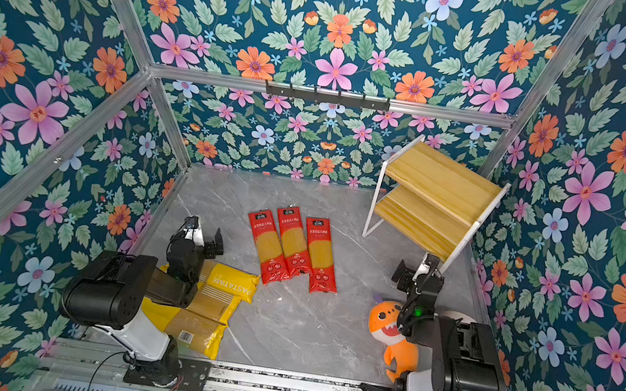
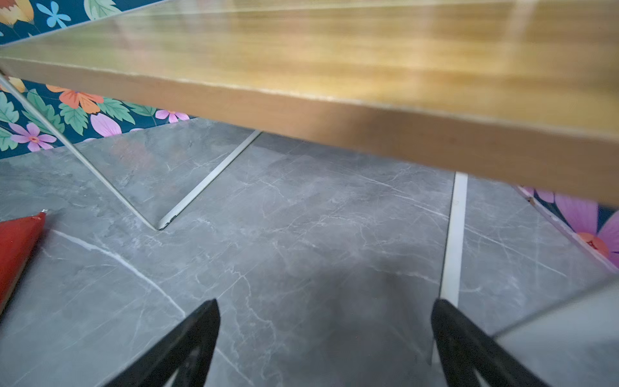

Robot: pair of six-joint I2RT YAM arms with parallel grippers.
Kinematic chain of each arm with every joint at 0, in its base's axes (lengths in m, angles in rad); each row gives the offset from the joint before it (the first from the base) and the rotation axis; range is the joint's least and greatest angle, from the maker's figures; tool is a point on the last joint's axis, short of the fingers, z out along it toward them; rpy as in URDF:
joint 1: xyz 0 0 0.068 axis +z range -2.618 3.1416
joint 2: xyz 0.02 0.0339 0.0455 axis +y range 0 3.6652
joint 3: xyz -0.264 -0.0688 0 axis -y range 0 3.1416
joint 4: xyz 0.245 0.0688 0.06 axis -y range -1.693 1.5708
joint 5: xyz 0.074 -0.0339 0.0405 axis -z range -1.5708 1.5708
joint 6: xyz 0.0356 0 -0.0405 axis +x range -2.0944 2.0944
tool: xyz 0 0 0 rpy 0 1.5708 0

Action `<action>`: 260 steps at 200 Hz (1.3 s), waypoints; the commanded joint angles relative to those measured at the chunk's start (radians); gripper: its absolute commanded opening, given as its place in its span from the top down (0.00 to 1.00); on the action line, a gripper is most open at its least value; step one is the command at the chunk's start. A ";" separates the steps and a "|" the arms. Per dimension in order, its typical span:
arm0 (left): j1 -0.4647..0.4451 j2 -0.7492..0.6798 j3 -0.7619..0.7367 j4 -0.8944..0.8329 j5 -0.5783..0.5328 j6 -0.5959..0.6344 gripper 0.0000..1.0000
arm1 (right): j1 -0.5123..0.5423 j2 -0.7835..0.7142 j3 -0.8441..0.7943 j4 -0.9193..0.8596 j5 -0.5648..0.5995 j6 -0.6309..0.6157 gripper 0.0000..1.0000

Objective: Place and organize the pasta boxes and bags onto the shelf

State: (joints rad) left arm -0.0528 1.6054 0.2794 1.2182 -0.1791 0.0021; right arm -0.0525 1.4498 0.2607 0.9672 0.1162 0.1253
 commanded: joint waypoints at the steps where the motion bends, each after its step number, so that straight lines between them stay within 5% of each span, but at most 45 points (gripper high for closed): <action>1: -0.009 0.000 -0.006 0.037 -0.003 0.008 0.00 | 0.000 -0.002 0.002 0.024 0.008 -0.003 0.01; 185: -0.001 -0.002 0.001 0.017 0.009 0.001 0.00 | 0.001 -0.003 0.011 0.013 -0.031 -0.018 0.01; 225: 0.002 -0.009 -0.002 0.029 -0.004 0.002 0.00 | 0.027 -0.153 0.036 -0.174 -0.015 -0.047 0.01; 260: -0.020 -0.134 0.047 -0.193 -0.049 0.000 0.00 | 0.076 -0.331 0.153 -0.612 0.085 -0.058 0.01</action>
State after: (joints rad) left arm -0.0589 1.5394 0.2932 1.1629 -0.1825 0.0025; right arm -0.0074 1.1954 0.3454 0.6788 0.1146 0.0933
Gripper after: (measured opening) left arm 0.997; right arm 0.991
